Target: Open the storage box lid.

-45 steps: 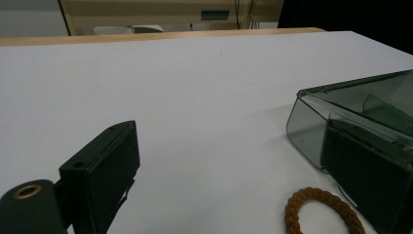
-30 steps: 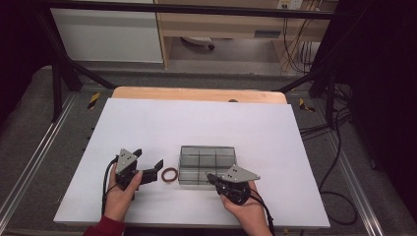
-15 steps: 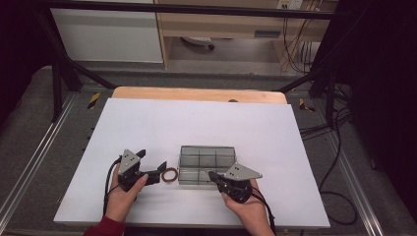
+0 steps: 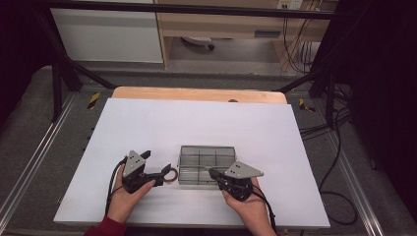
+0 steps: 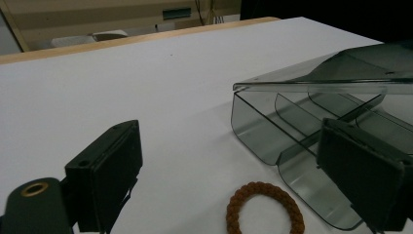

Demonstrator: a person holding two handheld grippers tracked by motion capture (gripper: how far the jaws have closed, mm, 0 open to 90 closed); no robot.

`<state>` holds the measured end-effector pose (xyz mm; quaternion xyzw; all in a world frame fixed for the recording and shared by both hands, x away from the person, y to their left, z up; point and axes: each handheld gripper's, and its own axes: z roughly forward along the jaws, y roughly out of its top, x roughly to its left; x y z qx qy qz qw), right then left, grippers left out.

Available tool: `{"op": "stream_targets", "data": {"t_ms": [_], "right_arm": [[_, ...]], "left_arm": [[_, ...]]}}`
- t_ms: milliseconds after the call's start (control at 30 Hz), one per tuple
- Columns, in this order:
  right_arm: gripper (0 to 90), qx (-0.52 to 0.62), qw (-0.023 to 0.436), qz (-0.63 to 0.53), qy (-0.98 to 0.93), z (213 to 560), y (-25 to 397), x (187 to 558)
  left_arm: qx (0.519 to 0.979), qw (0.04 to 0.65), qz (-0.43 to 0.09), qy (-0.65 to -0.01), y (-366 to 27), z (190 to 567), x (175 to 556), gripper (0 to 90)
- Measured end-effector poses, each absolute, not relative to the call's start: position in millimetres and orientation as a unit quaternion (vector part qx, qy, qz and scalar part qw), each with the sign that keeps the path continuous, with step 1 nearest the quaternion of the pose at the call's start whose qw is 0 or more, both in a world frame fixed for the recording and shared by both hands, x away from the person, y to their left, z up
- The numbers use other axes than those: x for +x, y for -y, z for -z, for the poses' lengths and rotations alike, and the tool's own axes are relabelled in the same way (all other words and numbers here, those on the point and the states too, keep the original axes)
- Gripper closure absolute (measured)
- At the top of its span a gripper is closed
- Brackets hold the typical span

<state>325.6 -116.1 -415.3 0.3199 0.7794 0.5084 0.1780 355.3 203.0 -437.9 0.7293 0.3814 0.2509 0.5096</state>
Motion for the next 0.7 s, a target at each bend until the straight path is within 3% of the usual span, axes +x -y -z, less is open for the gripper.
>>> {"op": "stream_targets", "data": {"t_ms": [233, 700], "right_arm": [[90.0, 0.319, 0.181, -0.512, -0.777, 410.9, 115.9, 328.4], [90.0, 0.318, 0.187, -0.516, -0.773, 405.2, 115.2, 334.7]], "left_arm": [[0.734, 0.51, -0.251, -0.371, -198.7, 437.4, 353.7, 13.3], [0.747, 0.514, -0.253, -0.337, -180.6, 435.2, 353.5, 27.8]]}}
